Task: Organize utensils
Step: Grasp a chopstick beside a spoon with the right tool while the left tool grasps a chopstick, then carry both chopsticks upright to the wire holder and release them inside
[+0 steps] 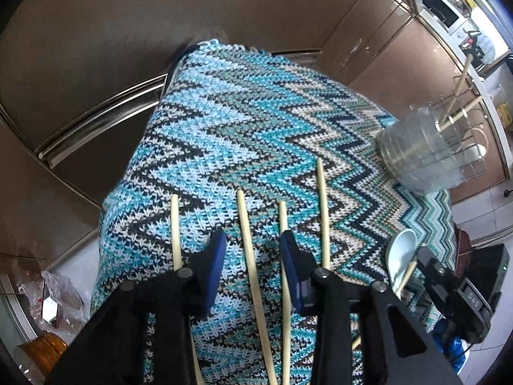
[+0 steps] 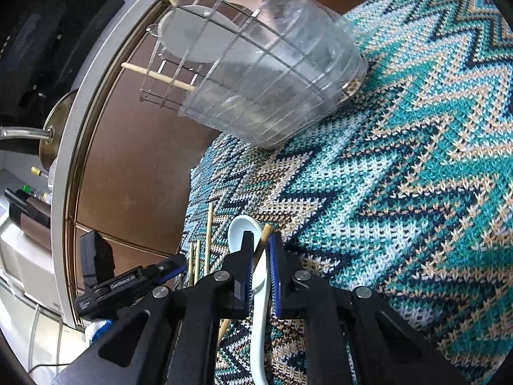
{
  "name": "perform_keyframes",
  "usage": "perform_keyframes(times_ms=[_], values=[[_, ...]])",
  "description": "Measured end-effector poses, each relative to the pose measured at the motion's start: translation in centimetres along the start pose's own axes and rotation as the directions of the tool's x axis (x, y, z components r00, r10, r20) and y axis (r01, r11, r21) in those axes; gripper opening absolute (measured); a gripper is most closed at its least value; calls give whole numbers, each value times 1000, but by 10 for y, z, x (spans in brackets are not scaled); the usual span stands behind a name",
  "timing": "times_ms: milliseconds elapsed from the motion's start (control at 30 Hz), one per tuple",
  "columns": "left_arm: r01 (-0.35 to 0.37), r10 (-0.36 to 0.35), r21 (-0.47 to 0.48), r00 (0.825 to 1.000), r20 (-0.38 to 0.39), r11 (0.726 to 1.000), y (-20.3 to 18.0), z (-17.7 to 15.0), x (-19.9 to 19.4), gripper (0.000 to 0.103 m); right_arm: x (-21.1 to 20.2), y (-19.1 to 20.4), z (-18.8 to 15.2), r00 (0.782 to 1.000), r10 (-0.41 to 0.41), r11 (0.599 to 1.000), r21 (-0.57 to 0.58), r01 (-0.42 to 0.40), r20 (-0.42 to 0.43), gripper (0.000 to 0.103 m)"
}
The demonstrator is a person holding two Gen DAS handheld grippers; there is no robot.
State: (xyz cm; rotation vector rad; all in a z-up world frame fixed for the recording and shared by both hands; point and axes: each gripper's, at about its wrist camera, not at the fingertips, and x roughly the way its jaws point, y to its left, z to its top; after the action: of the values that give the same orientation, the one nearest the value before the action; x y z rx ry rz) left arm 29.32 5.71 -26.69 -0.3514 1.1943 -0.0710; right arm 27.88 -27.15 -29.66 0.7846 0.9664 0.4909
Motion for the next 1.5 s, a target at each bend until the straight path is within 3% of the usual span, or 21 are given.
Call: perform_keyframes(times_ms=[233,333,733,1133,1500], values=[[-11,11,-38,1000,-17,999,4,5,6,10,-6,15,1,1000,10,999,-37,-9,16,9],[-8,7,-42,1000,-19,999,4,4,6,6,-13,17,0,1000,14,999,-44,-13,26,9],[56,-55,-3,993,103,998,-10,-12,-52,5,-73,53,-12,994,41,982,-189,-21,103,7],[90,-115,108,960,254,990,-30,-47,-137,5,-145,130,-43,979,33,925,-377,46,200,5],[145,-207,190,909,361,971,-48,-70,-216,5,-198,182,-64,956,32,883,-457,110,293,5]])
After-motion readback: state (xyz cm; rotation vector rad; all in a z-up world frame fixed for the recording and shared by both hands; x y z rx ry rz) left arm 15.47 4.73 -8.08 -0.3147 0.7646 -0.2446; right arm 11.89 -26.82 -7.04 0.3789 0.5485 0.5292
